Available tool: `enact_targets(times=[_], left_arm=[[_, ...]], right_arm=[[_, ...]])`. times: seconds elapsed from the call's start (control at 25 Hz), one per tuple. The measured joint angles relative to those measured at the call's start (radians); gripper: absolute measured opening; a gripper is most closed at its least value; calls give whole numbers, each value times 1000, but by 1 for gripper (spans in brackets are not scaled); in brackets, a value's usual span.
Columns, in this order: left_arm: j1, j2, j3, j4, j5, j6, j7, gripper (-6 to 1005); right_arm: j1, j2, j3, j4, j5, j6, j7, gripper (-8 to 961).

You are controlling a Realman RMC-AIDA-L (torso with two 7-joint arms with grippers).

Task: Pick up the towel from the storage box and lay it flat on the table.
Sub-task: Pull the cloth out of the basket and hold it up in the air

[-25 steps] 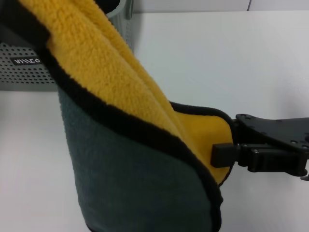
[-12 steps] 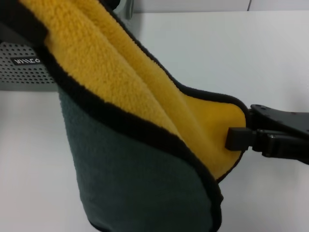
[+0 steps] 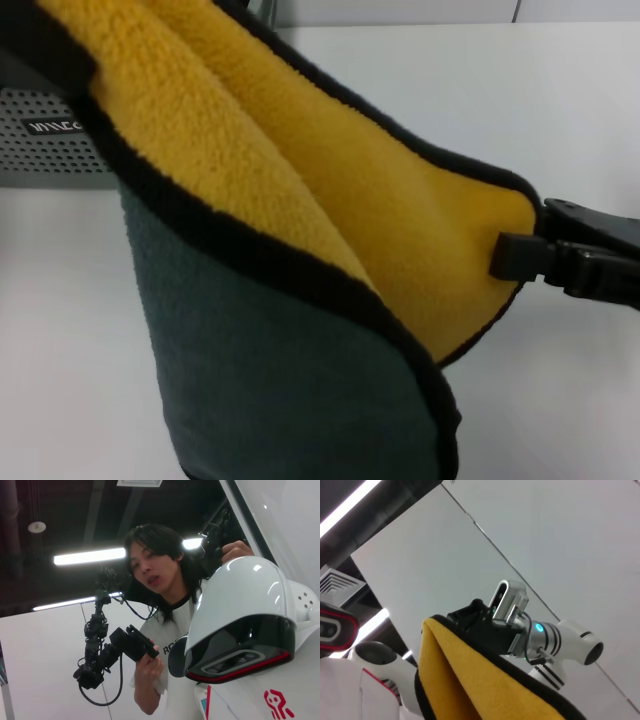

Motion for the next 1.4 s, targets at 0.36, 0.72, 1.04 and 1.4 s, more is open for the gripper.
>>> enact_targets(times=[0.36,0.72,1.04,1.4], left_arm=[[6,0,-1,0,2,0,0,17],[7,0,3,0,0,0,0,17],[-3,-5,6,24,-40,0,-1,18],[-23,-15,6,40,-44,0,0,18]], right_arm=[[-30,-8,29,-5,-2,0,0,259],[-21,0,20,-2,-14,50,8,212],[18,7,5,0,-55,101,62,257],[47,35,-5,-15,-85,93,60,657]])
